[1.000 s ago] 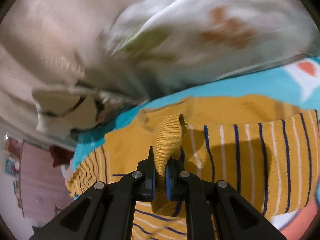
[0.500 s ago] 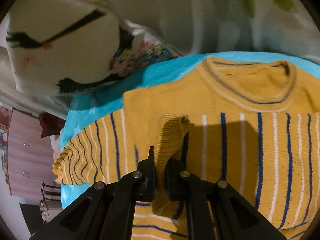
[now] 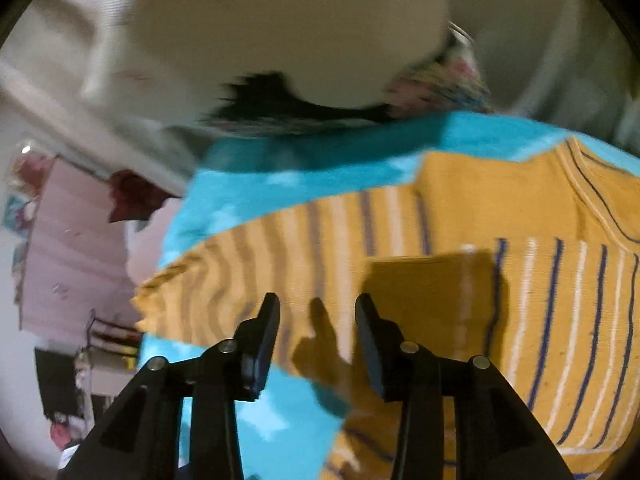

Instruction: Fold small clothes

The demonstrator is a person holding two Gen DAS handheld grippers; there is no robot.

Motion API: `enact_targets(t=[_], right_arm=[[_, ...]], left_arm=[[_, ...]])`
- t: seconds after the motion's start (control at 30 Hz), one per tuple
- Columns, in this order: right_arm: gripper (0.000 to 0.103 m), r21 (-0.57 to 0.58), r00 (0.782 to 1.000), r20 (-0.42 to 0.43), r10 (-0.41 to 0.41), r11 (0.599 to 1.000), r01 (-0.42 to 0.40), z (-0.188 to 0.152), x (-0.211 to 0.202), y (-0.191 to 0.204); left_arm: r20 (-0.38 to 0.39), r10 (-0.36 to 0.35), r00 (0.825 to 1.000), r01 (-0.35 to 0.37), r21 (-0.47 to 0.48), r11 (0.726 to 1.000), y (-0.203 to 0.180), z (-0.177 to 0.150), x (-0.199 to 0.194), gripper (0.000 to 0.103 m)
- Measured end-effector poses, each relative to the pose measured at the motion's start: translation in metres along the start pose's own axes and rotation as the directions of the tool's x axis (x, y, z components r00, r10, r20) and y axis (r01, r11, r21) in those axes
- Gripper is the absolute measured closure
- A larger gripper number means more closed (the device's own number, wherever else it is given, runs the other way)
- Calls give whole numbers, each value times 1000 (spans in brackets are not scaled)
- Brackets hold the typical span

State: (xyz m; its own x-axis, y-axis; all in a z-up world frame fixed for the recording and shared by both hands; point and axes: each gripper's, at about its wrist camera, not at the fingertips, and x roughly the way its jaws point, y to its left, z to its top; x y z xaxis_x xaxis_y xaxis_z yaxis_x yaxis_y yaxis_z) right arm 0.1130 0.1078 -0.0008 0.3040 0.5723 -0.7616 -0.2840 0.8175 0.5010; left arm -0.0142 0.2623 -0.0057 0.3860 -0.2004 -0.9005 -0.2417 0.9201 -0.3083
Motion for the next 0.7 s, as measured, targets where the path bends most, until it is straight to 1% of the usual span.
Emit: enact_targets(t=[0.03, 0.1, 0.17, 0.23, 0.3, 0.37, 0.43, 0.47, 0.53, 0.57, 0.63, 0.7], right_arm=[[58, -13, 1000, 9, 13, 1000, -13, -3, -8, 4], [55, -14, 1000, 23, 21, 1000, -20, -12, -27, -1], [54, 11, 999, 35, 22, 1000, -22, -26, -53, -22], [54, 57, 999, 54, 1, 998, -4, -45, -85, -58], [54, 120, 996, 79, -49, 992, 40, -69, -122, -99], [53, 208, 985, 114, -128, 973, 102, -96, -165, -147], [45, 299, 967, 133, -217, 939, 170, -128, -204, -191], [44, 348, 955, 124, -270, 913, 212, -146, -221, -215], [44, 407, 941, 92, -326, 875, 263, -168, -236, -246], [44, 434, 937, 75, -340, 857, 276, -179, -240, -260], [44, 445, 939, 67, -336, 853, 273, -192, -238, -275], [44, 431, 933, 62, -355, 853, 296, -196, -226, -282]], left_arm=[[-1, -3, 1000, 3, 7, 1000, -3, 0, 0, 41], [-3, -5, 1000, 5, 20, 1000, -11, 0, 3, 40], [-9, -12, 1000, 12, 28, 1000, -18, -3, 5, 39], [-19, -17, 1000, 18, 31, 999, -24, -8, 10, 39], [-24, -24, 999, 25, 33, 999, -30, -13, 14, 39], [-35, -24, 999, 25, 36, 999, -38, -19, 18, 39], [-44, -21, 999, 23, 38, 999, -47, -26, 21, 39], [-49, -22, 999, 23, 38, 999, -52, -28, 22, 39], [-63, -24, 998, 26, 37, 999, -62, -34, 25, 39], [-69, -25, 997, 27, 33, 999, -67, -36, 26, 39], [-70, -23, 997, 25, 28, 999, -76, -39, 25, 39], [-60, -13, 998, 15, 31, 999, -84, -42, 22, 39]])
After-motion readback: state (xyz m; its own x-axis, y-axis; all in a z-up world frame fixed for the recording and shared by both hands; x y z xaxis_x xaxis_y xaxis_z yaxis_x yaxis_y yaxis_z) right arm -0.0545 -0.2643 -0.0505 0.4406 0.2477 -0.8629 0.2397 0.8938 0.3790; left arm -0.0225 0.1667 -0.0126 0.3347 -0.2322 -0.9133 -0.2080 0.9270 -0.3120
